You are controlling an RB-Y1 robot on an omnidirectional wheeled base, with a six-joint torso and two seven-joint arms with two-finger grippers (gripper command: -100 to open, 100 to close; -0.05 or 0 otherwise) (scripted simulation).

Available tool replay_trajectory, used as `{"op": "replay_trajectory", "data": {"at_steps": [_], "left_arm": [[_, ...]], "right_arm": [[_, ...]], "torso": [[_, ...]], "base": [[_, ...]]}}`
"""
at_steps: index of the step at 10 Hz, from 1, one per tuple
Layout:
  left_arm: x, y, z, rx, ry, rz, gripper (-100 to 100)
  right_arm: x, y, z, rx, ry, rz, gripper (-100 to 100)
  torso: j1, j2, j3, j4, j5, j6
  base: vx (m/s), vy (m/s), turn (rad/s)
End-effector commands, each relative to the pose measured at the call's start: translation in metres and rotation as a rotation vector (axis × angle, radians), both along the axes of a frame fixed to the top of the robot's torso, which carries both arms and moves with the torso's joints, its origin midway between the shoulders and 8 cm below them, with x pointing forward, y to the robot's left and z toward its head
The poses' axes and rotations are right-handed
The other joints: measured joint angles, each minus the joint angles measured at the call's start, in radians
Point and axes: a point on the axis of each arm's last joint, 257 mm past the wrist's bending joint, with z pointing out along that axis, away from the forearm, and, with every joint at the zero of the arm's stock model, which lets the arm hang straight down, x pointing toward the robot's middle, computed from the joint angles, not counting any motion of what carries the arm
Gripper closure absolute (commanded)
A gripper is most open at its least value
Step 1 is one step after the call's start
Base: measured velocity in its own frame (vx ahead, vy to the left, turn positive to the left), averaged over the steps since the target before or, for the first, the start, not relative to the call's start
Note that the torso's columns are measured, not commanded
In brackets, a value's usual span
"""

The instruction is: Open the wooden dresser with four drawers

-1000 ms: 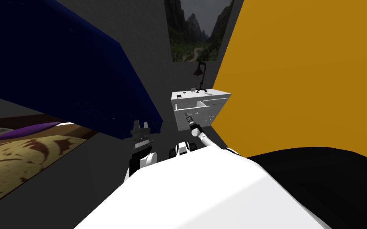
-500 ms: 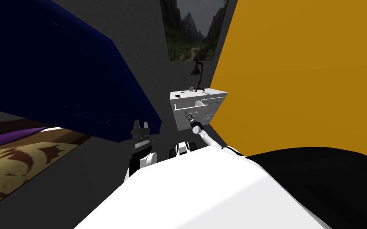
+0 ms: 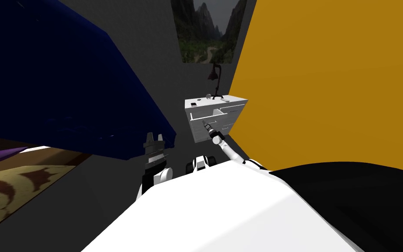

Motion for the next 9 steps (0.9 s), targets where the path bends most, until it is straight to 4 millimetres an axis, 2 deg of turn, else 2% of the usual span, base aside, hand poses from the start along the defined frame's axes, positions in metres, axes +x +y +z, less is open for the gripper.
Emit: {"op": "replay_trajectory", "data": {"at_steps": [1,2,3,4,9], "left_arm": [[0.0,0.0,0.0,0.0,0.0,0.0,0],[0.0,0.0,0.0,0.0,0.0,0.0,0],[0.0,0.0,0.0,0.0,0.0,0.0,0],[0.0,0.0,0.0,0.0,0.0,0.0,0],[0.0,0.0,0.0,0.0,0.0,0.0,0]], "right_arm": [[0.006,0.002,0.02,0.003,-0.033,0.006,-100],[0.006,0.002,0.02,0.003,-0.033,0.006,-100],[0.004,0.002,0.002,-0.005,0.004,0.006,-100],[0.003,0.001,-0.002,-0.005,0.012,0.005,0],[0.001,-0.001,-0.019,-0.009,0.045,0.004,0]], "torso": [[0.0,0.001,0.001,0.001,0.0,-0.001],[0.001,0.002,0.001,0.002,0.001,-0.002],[0.002,0.001,0.001,0.001,0.001,-0.003],[0.002,-0.001,0.0,-0.003,0.0,-0.001],[-0.003,-0.013,-0.008,-0.012,-0.004,-0.001]], "base": [[-0.008,0.011,0.0],[0.0,-0.006,0.003],[0.007,-0.008,0.001],[0.0,0.0,0.0],[0.0,0.0,0.0]]}}
